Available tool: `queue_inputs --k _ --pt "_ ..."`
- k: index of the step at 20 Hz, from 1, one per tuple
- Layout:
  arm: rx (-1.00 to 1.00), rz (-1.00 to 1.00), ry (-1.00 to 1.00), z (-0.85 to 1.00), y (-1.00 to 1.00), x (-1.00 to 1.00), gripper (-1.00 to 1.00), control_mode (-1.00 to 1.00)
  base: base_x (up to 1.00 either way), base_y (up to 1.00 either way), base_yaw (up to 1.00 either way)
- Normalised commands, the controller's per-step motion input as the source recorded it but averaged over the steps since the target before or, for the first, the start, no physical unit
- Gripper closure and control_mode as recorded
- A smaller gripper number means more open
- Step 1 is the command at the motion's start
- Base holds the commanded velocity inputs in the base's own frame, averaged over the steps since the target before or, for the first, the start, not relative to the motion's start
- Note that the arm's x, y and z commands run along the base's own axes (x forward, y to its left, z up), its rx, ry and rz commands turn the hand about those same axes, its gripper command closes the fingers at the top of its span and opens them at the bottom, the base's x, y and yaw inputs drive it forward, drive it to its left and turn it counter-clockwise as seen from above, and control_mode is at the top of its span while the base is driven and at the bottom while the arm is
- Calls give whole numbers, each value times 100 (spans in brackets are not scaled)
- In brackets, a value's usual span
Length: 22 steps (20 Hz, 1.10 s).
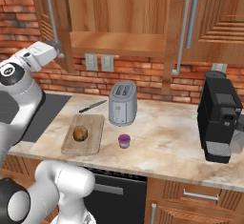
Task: Pick the bread, place it on the cutting board, pick the jam, place it on the counter, and close the cabinet.
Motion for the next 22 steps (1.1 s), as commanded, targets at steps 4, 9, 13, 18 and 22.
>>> queue_inputs --k 4,9,13,18,22 --pt "0 0 0 0 -29 39 -100 -100 0 0 0" --pt "0 0 0 0 -29 38 -100 -100 0 0 0" --pt "0 0 0 0 -31 33 -100 -100 0 0 0" --pt "0 0 0 0 -27 32 -100 -100 0 0 0" --pt "0 0 0 0 -23 37 -100 -100 0 0 0"
